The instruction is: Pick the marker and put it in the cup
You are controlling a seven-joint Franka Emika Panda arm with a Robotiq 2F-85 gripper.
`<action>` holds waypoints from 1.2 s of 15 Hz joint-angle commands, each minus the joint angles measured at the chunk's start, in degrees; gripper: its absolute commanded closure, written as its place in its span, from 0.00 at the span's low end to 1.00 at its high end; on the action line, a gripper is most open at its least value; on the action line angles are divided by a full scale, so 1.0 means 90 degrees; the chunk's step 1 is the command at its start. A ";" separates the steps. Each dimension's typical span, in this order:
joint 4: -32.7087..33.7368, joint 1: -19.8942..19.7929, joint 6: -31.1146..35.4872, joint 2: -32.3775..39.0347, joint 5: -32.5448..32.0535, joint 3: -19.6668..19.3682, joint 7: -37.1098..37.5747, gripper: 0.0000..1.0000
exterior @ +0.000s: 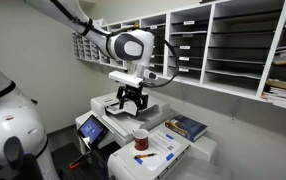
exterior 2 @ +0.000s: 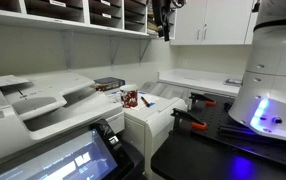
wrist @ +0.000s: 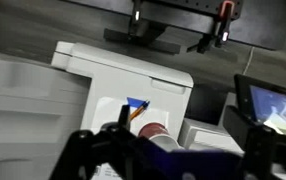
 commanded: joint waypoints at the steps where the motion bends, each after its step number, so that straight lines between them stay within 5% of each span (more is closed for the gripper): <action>1: 0.0010 -0.0087 -0.0007 0.0005 0.0030 0.0085 -0.0024 0.00; 6: 0.0054 -0.0076 0.0008 0.0159 0.0097 0.0063 -0.0021 0.00; 15: 0.0133 -0.0487 0.3473 0.2977 0.1678 0.0042 0.0817 0.00; 18: 0.0583 -0.0714 0.3989 0.4051 0.2312 0.0277 0.0988 0.00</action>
